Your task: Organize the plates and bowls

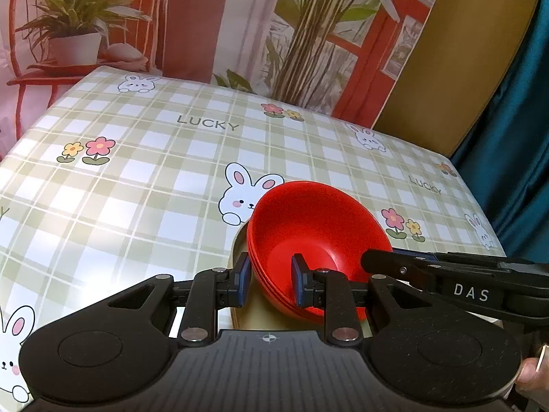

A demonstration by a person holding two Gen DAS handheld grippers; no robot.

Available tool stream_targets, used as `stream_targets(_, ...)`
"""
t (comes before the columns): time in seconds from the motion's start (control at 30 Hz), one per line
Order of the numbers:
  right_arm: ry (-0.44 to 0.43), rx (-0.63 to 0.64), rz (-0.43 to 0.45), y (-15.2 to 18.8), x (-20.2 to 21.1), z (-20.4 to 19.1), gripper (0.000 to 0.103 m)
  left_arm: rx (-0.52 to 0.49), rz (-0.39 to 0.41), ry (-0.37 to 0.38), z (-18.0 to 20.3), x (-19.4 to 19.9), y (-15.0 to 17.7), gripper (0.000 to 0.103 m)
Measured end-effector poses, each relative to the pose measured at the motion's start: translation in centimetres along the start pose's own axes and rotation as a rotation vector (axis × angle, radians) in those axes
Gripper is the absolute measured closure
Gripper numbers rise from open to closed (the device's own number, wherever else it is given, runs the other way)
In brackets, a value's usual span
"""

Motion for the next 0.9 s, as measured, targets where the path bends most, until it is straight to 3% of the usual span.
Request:
stream_targets(0.6,-0.006,0.015,0.011,-0.8,-1.4,-0.1,0.085,-0.038,0.010,-0.037,0.2,-1.5,-0.7,0.076)
stream_targets(0.9,0.011,0.007,0.072,-1.3,0.5,0.4,0.073,-0.060,0.052,-0.058,0.7,-0.1,-0.9,0.074)
Point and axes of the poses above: each gripper's, at about its wrist camera, not at the fingertips, and x roughly against the way its jaws point, z to its right, y to its underside, the point moved 2 cm from there along -x, roughly the way its jaws point, and after that the axes turned 8 degrees about z, right-handed, at the moved point
